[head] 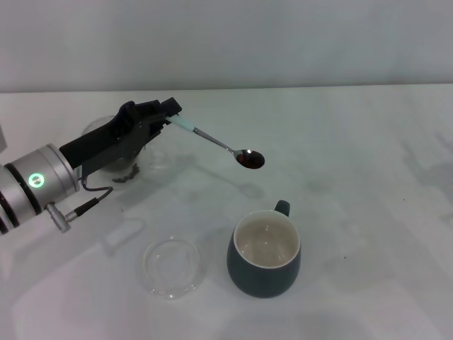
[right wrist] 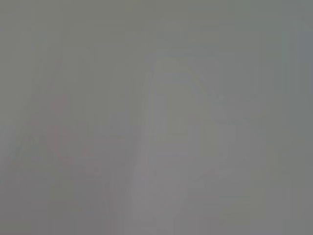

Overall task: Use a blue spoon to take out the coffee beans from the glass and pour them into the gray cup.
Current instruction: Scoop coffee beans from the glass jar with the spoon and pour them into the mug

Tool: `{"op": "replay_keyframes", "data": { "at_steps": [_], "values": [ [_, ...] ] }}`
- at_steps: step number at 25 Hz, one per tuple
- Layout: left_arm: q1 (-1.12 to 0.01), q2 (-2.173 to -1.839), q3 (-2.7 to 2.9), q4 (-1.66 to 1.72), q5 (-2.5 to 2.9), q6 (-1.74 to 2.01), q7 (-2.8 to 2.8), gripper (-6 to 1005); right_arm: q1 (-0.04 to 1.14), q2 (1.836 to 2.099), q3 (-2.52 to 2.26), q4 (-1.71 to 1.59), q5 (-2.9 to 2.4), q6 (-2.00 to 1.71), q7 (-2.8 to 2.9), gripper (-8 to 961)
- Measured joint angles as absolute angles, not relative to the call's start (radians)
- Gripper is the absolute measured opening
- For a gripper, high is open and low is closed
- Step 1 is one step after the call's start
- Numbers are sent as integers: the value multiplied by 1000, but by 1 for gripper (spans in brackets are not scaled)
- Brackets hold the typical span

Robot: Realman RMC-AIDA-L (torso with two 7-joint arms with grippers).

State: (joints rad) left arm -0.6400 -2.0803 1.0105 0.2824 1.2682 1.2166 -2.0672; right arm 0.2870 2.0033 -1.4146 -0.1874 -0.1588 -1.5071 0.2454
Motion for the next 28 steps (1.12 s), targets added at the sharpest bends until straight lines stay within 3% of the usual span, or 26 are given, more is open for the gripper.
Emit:
{"op": "replay_keyframes", "data": {
  "at_steps": [28],
  "values": [
    [-578, -2069, 1096, 327, 1330, 1329, -2015, 136, 287, 2005, -1376, -185, -158, -1491, 243, 727]
  ]
}}
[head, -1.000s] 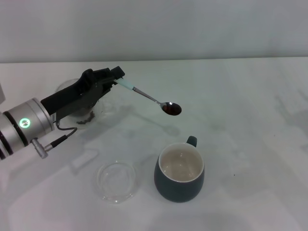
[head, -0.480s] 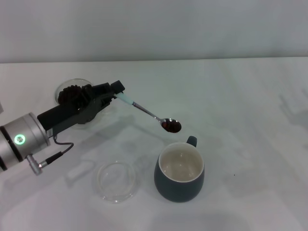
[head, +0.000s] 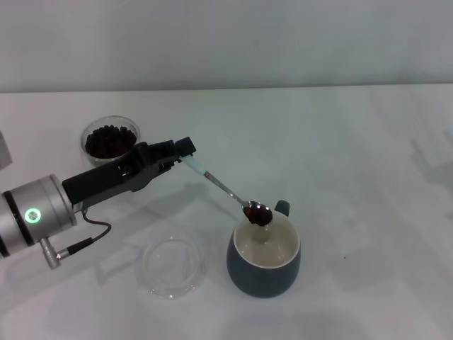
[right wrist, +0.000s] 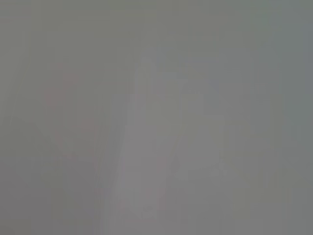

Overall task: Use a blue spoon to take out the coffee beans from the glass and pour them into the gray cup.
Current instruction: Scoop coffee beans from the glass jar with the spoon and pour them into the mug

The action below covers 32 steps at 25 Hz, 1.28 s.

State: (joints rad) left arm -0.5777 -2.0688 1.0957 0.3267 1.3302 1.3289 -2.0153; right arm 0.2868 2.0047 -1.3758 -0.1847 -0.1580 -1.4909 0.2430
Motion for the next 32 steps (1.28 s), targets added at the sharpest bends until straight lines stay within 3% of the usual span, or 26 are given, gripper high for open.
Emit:
{"op": "replay_keyframes", "data": {
  "at_steps": [32],
  "values": [
    [-669, -2069, 1100, 501, 1582, 1297, -1997, 136, 284, 2003, -1366, -183, -158, -1476, 242, 726]
  ]
}}
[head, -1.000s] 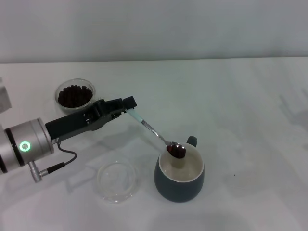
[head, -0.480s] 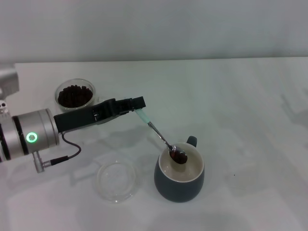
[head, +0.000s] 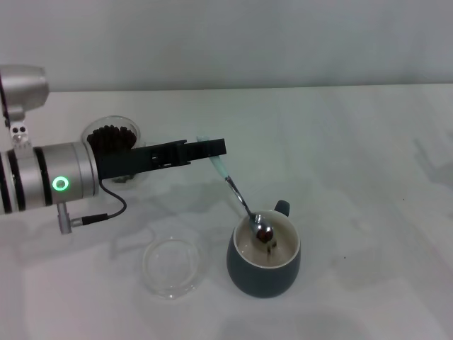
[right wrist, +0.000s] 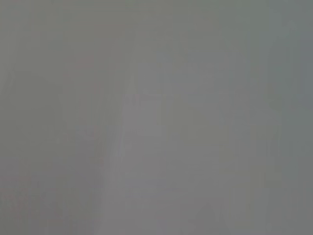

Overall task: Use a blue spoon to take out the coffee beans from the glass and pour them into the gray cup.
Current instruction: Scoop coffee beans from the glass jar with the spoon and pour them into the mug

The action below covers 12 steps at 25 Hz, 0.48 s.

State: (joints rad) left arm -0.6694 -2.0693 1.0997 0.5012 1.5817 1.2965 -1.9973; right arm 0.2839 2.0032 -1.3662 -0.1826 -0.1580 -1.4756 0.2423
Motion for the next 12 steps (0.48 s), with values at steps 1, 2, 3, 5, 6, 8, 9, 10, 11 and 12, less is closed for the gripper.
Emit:
{"op": "replay_keyframes", "data": {
  "at_steps": [1, 2, 3, 5, 6, 8, 9, 10, 11, 12],
  "values": [
    [-672, -2070, 1100, 510, 1597, 1293, -1997, 136, 283, 2003, -1366, -183, -158, -1476, 242, 726],
    [-674, -2071, 1100, 525, 1619, 1288, -1997, 136, 283, 2003, -1366, -183, -158, -1476, 242, 726],
    [-676, -2072, 1100, 541, 1639, 1284, -1996, 136, 283, 2003, -1365, -183, -158, -1476, 242, 726],
    [-679, -2074, 1100, 571, 1672, 1275, -1994, 136, 283, 2003, -1365, -183, -158, -1476, 242, 726],
    [-683, -2074, 1100, 583, 1681, 1270, -1993, 136, 282, 2004, -1365, -183, -158, -1476, 242, 726],
    [-687, -2073, 1100, 589, 1685, 1265, -1993, 136, 282, 2004, -1365, -183, -158, -1476, 242, 727],
    [-695, -2071, 1100, 597, 1689, 1259, -1993, 135, 282, 2004, -1365, -183, -158, -1476, 242, 727],
    [-702, -2069, 1100, 603, 1691, 1255, -1992, 135, 282, 2005, -1365, -183, -158, -1476, 242, 727],
    [-705, -2069, 1100, 610, 1694, 1254, -1991, 135, 282, 2005, -1365, -183, -158, -1476, 242, 727],
    [-708, -2068, 1100, 618, 1695, 1253, -1991, 135, 282, 2005, -1365, -183, -158, -1476, 242, 727]
  ]
}}
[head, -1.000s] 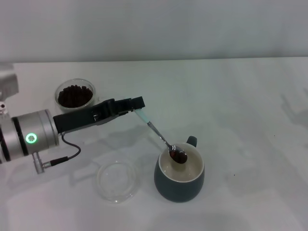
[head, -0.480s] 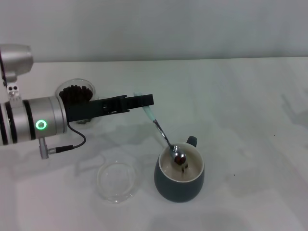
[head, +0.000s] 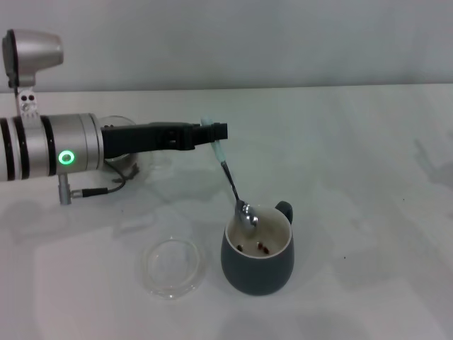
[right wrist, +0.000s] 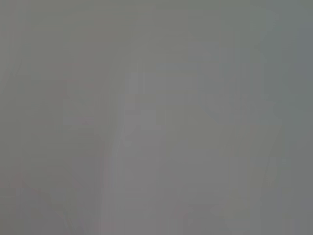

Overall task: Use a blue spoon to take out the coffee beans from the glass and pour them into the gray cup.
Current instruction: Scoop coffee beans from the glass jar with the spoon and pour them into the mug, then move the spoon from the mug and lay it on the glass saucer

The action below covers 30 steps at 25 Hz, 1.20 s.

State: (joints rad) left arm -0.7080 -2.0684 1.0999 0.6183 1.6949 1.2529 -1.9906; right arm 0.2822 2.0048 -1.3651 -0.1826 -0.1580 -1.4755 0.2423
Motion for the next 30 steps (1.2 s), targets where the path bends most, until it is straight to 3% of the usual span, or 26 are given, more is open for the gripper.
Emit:
{"op": "replay_keyframes", "data": {
  "at_steps": [13, 23, 30],
  "values": [
    [-730, -2069, 1092, 648, 1675, 1280, -1995, 135, 285, 2006, -1365, -183, -158, -1476, 245, 726],
    [-536, -2063, 1042, 830, 1628, 1292, -2034, 136, 288, 2006, -1365, -191, -158, -1476, 244, 727],
    [-472, -2067, 1022, 783, 1634, 1282, -2002, 136, 305, 2006, -1365, -193, -158, -1461, 245, 726]
  ]
}}
